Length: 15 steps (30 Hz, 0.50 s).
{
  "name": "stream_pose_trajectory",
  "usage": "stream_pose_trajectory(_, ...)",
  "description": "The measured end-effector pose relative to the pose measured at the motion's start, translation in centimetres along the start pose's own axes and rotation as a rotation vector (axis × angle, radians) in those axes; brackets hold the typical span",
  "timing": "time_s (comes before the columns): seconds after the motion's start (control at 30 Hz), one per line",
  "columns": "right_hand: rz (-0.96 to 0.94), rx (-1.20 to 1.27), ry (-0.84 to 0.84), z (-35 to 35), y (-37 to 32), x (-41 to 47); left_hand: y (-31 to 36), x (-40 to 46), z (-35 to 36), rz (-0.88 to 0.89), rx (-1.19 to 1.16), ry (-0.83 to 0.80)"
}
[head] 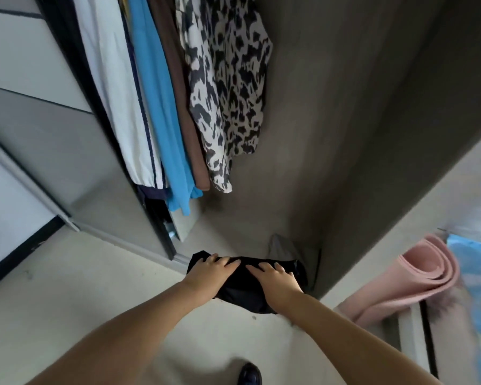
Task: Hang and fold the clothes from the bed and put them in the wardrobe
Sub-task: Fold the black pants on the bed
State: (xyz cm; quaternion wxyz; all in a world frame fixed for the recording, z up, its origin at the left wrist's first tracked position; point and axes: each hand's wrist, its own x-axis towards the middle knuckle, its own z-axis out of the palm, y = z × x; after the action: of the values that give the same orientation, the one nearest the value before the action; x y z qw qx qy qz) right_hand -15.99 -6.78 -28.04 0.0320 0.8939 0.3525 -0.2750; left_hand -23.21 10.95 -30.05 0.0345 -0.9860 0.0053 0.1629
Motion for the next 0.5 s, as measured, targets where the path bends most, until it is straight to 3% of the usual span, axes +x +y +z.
stream_pose_trajectory(0.27, 0.061, 0.064, -0.071, -2.6, 1.1, 10.6, -6.6, 10.5, 0.7, 0.084, -0.025, -0.124)
stream_pose_trajectory(0.5, 0.200, 0.145, -0.111, -0.8, 2.5, 22.5, -12.3, 21.9, 6.0, 0.214, -0.016, -0.109)
